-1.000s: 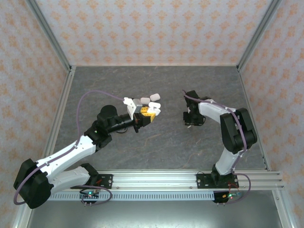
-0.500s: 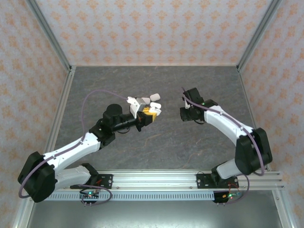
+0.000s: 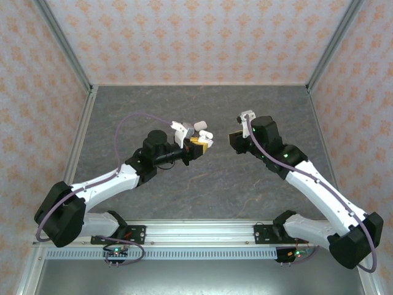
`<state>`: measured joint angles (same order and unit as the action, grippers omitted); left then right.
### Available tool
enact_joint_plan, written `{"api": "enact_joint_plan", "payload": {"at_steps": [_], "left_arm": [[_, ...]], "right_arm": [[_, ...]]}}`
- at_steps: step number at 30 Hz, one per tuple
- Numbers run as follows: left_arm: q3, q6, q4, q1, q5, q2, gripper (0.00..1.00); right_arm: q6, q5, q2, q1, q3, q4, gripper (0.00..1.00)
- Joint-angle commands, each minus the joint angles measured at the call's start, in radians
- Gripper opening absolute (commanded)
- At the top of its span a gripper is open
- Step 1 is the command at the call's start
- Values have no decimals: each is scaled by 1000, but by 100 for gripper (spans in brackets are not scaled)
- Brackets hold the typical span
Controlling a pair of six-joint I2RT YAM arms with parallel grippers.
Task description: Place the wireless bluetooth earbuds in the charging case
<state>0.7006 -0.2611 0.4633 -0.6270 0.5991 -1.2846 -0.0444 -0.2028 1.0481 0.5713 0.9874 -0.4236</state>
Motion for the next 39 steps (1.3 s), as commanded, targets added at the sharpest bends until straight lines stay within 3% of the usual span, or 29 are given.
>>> {"api": "enact_joint_plan", "payload": {"at_steps": [1,9,39], "left_arm": [[37,-25,99,-5,45,-3,0],[25,-29,152,-7,107,10,0],[5,-15,173,-14,119,42,0]], "right_arm": [[-60,-8,-20,44,28,65,22],[-109,3,-14,119,56,137,22],[-103,-50,20,138,36,102,22]]}}
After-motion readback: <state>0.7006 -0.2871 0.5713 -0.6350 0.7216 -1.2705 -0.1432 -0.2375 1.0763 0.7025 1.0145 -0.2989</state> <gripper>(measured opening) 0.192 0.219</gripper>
